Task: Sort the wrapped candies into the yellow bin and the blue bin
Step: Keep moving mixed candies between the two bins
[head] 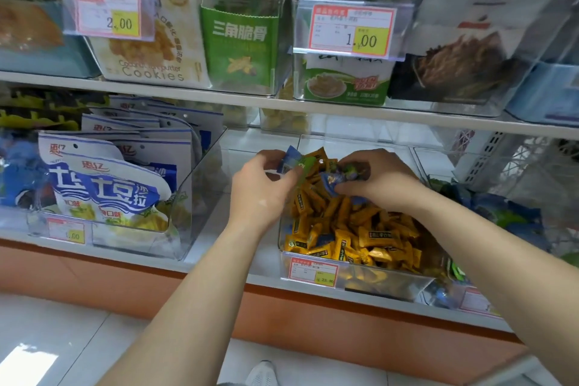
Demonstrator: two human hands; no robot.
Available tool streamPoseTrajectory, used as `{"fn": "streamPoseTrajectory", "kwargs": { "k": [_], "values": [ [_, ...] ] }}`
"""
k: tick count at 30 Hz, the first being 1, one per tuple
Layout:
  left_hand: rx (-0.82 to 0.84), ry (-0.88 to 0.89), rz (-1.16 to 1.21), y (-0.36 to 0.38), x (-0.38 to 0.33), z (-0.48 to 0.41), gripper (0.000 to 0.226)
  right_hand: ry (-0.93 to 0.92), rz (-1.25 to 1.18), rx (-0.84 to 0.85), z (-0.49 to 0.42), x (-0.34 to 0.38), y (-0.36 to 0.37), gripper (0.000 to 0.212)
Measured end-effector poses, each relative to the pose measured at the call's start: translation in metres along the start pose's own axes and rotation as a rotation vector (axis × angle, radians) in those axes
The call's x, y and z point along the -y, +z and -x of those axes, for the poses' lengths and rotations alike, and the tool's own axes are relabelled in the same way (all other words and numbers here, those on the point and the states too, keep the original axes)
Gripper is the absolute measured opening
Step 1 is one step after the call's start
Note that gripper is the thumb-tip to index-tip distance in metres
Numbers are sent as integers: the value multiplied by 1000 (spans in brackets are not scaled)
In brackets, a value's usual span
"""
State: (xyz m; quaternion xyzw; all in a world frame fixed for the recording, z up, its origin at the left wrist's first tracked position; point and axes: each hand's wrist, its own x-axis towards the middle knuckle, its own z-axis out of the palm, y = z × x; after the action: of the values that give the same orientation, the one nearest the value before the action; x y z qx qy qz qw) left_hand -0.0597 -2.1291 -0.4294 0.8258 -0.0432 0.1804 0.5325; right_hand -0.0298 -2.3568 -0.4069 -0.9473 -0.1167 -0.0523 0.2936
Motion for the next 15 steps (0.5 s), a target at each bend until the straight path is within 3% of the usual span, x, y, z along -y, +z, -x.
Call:
{"fn": "streamPoseTrajectory", "kwargs": {
  "k": [3,6,10,15],
  "values": [
    [56,-56,197,19,-18,8,32,96,-227,-143,27,-6,-12,20],
    [206,-148,424,40,-38,20,39,220,-577,-172,55,-13,-16,19],
    [332,-29,372,70,-53,35,30,343,-992,-128,76,-15,-22,24],
    [349,93,207,97,-64,45,36,527,-1408,-75,89,-18,-39,38]
  ]
}}
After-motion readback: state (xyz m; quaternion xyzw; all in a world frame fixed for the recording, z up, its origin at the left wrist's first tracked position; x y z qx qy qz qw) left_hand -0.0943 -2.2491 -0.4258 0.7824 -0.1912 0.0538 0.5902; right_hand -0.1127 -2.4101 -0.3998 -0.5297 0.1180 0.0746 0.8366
